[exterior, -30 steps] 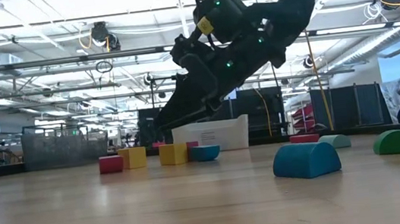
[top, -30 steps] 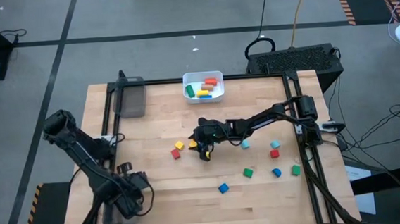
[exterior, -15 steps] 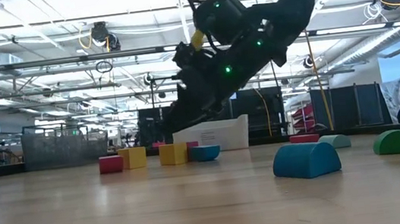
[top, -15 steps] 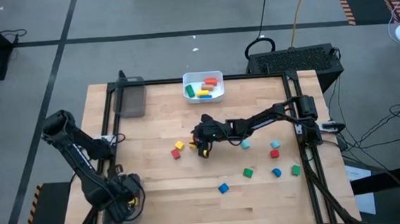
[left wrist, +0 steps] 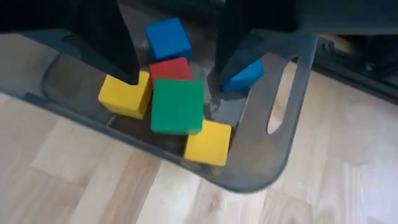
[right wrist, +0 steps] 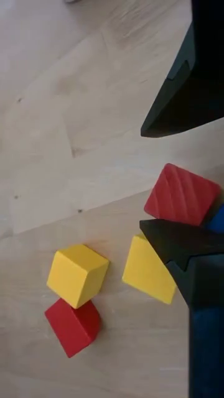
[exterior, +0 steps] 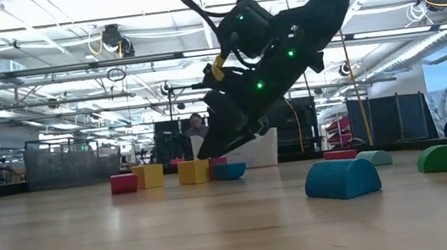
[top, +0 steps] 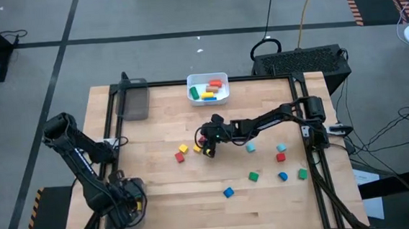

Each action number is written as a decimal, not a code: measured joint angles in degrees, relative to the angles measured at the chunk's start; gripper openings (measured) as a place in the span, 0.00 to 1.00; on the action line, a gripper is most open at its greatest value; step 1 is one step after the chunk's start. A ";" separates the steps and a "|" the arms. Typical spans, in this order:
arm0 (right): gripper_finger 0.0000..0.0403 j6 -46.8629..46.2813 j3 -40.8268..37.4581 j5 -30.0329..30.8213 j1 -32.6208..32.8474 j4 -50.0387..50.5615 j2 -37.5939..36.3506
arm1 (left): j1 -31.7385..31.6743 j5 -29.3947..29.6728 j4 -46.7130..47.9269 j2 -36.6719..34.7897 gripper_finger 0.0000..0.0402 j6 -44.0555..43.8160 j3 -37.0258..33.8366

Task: Sort blocks by size
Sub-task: Put the red square block into the bottom black bin

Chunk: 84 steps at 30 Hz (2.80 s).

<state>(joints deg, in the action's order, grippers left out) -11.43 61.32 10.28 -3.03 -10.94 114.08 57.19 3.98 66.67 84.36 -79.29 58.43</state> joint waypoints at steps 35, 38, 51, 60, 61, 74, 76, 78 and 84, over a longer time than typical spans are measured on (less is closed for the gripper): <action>0.66 9.82 -0.22 1.54 -0.02 16.48 -5.53 | -3.45 30.65 13.51 -0.07 0.61 -0.64 12.17; 0.69 14.92 -0.22 1.34 -0.07 18.64 -5.65 | -4.79 31.39 13.38 -0.07 0.61 1.86 12.17; 0.67 13.76 -0.20 -4.07 -3.26 22.86 -6.29 | -9.20 37.61 12.88 -0.07 0.61 6.67 12.17; 0.52 13.95 -0.22 -6.16 -3.28 18.98 -4.79 | -10.86 41.83 10.05 -0.07 0.61 15.93 12.11; 0.50 13.89 -0.22 -6.16 -3.28 18.84 -4.79 | -11.00 42.60 9.59 -0.07 0.61 16.89 12.11; 0.28 12.75 -0.15 -9.16 -3.26 20.37 -4.79 | -13.36 46.99 8.66 -0.07 0.61 28.71 12.09; 0.28 12.55 -0.15 -9.38 -3.23 20.32 -4.79 | -13.90 47.37 8.23 -0.07 0.61 30.29 12.09; 0.28 12.10 -0.15 -10.99 -3.26 19.76 -4.79 | -14.27 47.96 7.06 -0.07 0.61 32.73 12.09; 0.28 12.05 -0.17 -16.61 -3.19 14.47 -5.17 | -14.87 52.42 2.29 -0.07 0.61 43.37 12.07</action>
<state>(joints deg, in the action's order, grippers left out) 0.62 61.14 -6.33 -6.22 3.53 108.91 42.32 56.40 68.96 84.29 -35.92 70.50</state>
